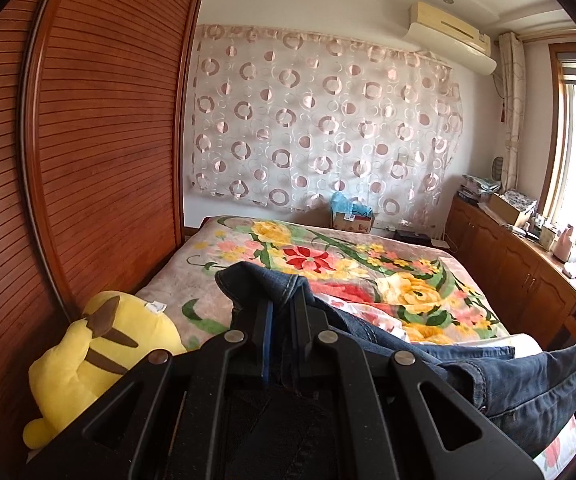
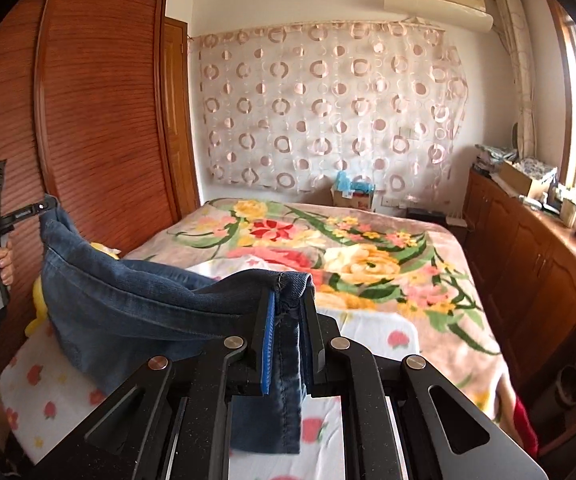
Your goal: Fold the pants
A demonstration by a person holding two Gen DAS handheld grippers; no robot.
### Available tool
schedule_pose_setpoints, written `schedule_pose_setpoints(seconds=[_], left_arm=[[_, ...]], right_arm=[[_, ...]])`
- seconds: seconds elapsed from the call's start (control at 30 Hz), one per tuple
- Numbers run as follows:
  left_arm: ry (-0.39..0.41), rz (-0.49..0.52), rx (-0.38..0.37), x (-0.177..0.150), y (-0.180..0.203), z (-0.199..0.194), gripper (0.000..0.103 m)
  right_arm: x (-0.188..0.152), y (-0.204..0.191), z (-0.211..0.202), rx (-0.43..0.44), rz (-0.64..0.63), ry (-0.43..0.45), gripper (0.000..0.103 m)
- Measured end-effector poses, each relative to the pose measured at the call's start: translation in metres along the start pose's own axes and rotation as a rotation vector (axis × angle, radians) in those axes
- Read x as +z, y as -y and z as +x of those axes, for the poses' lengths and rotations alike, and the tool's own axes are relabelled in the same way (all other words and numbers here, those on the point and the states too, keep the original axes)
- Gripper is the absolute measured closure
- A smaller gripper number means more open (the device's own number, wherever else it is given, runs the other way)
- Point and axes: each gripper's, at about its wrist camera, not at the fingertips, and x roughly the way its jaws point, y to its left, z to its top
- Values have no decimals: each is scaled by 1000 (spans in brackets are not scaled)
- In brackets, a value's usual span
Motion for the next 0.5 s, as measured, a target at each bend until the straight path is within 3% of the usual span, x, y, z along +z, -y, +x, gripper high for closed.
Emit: schedule_pose_setpoints(seconds=[0.27,0.5], left_arm=[[-51,27,15,-2,4,53,95],[-85,37,35,-4,2,80,95]], right_arm=[[10,-10,72,-56,-10,-100,92],[26,-19,104,-88,-16,-152,92]])
